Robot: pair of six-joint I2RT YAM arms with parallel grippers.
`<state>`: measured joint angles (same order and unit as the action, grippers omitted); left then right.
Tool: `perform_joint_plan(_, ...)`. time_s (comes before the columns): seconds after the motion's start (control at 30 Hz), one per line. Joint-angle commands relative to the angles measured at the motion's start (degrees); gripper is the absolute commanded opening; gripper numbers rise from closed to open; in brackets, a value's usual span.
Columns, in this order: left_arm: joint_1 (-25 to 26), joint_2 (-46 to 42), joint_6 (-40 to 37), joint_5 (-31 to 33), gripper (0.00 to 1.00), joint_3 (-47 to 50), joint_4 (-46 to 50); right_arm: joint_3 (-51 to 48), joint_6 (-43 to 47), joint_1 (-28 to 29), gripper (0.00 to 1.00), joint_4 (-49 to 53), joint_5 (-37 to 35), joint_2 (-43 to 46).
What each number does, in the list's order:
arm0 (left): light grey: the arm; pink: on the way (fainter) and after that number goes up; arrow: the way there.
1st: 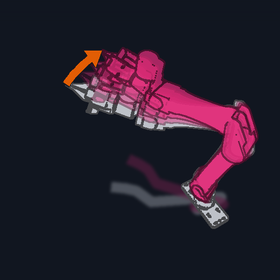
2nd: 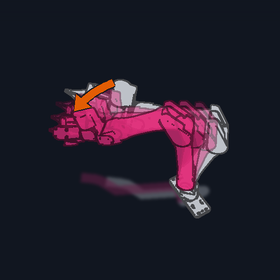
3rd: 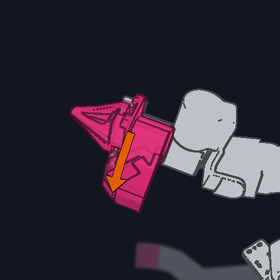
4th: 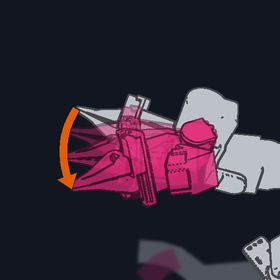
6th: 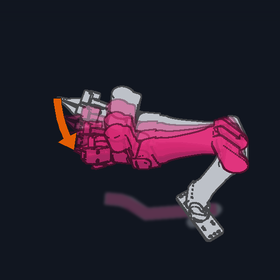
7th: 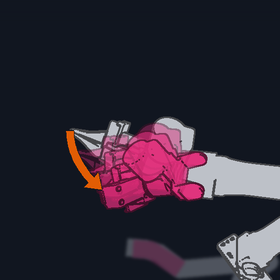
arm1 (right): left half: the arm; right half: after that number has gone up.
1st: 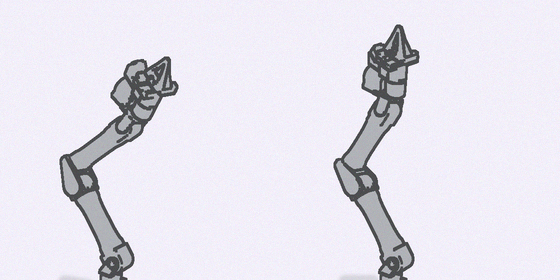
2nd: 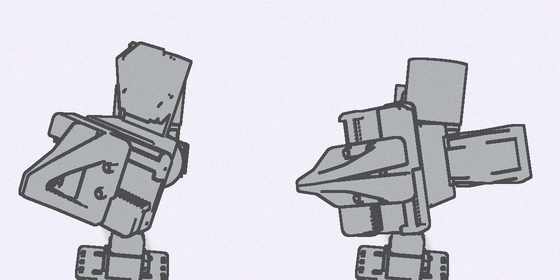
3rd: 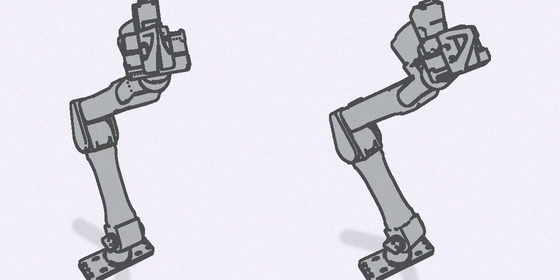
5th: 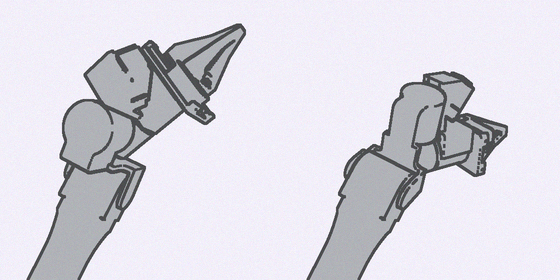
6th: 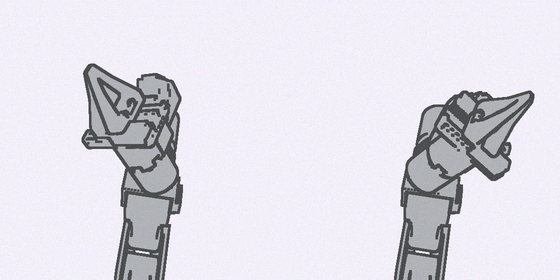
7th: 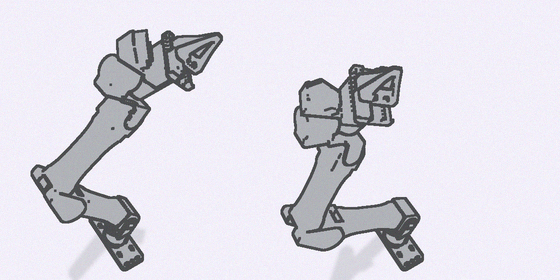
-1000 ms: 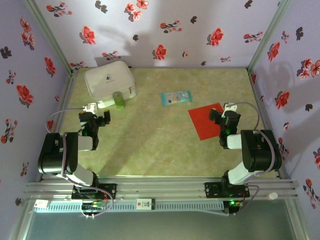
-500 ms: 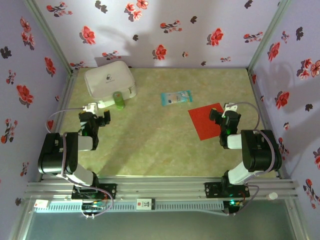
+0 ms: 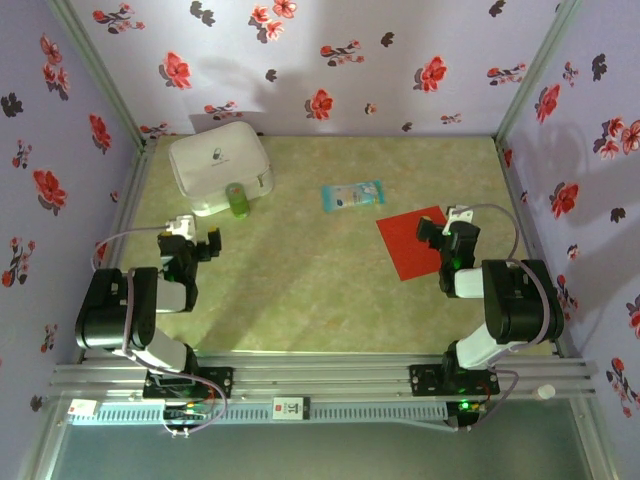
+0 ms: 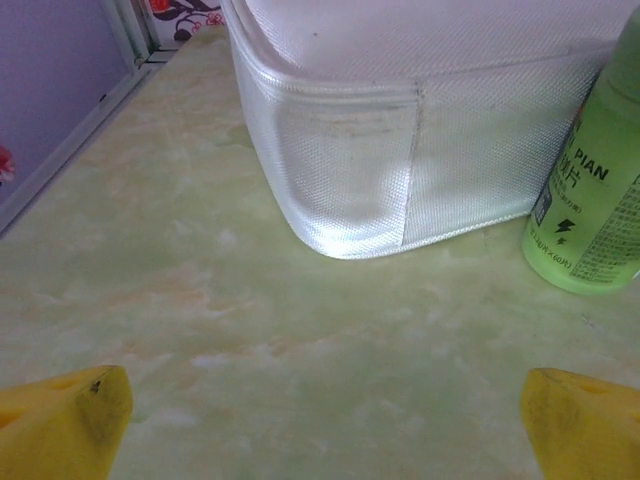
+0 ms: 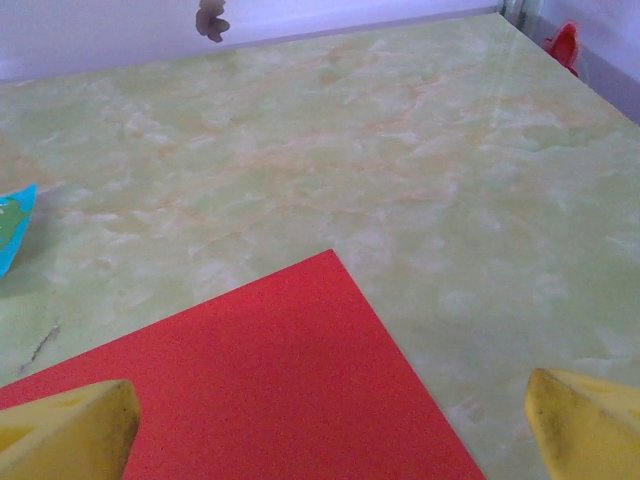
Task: Fold a paper plane with a square sheet of paper (pick it up from the middle)
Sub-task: Move the square sheet of paper to the center of the table.
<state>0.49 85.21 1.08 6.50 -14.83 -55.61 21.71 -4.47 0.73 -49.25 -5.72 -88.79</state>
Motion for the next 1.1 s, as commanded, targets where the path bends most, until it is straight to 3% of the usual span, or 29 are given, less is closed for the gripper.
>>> perform_joint_plan(0.0,0.3,-8.0,0.1,1.1,1.00,-1.2,3.9,0.7,0.7,-0.3,0.99,1.9,0.9,3.6)
perform_joint_plan(0.1,0.2,-14.3,3.6,1.7,1.00,-4.1,14.6,3.2,-1.0,-0.3,0.99,12.4,0.5,9.1)
perform_joint_plan(0.23,-0.1,-21.2,11.9,2.1,1.00,-8.7,27.8,13.3,-9.7,-0.4,0.99,42.0,-3.3,14.8)
perform_joint_plan(0.33,-0.2,-24.9,21.5,1.7,1.00,-10.8,34.6,21.0,-17.6,-0.4,0.99,59.8,-1.0,14.4)
perform_joint_plan(0.43,-0.2,-27.4,31.1,-1.5,1.00,-11.5,41.1,23.6,-19.7,-0.5,0.99,68.1,0.5,12.4)
perform_joint_plan(0.53,-0.2,-29.3,35.1,-9.2,1.00,-9.3,40.4,23.9,-19.1,-2.1,0.99,71.3,6.7,10.2)
perform_joint_plan(0.67,-0.2,-32.5,40.5,-11.4,1.00,-3.2,34.2,22.9,-20.0,-2.7,0.99,68.1,16.5,9.2)
perform_joint_plan(0.8,-0.2,-35.8,38.5,-16.9,1.00,-2.6,36.8,23.9,-19.9,-2.7,0.99,67.2,19.5,7.9)
perform_joint_plan(0.93,0.4,-34.9,39.6,-29.7,1.00,-5.3,41.2,26.0,-19.5,-2.7,0.99,67.4,22.2,4.9)
perform_joint_plan(1.07,6.4,-31.1,39.0,-33.9,1.00,-8.2,43.7,28.4,-20.2,-2.7,0.97,67.0,24.2,0.9)
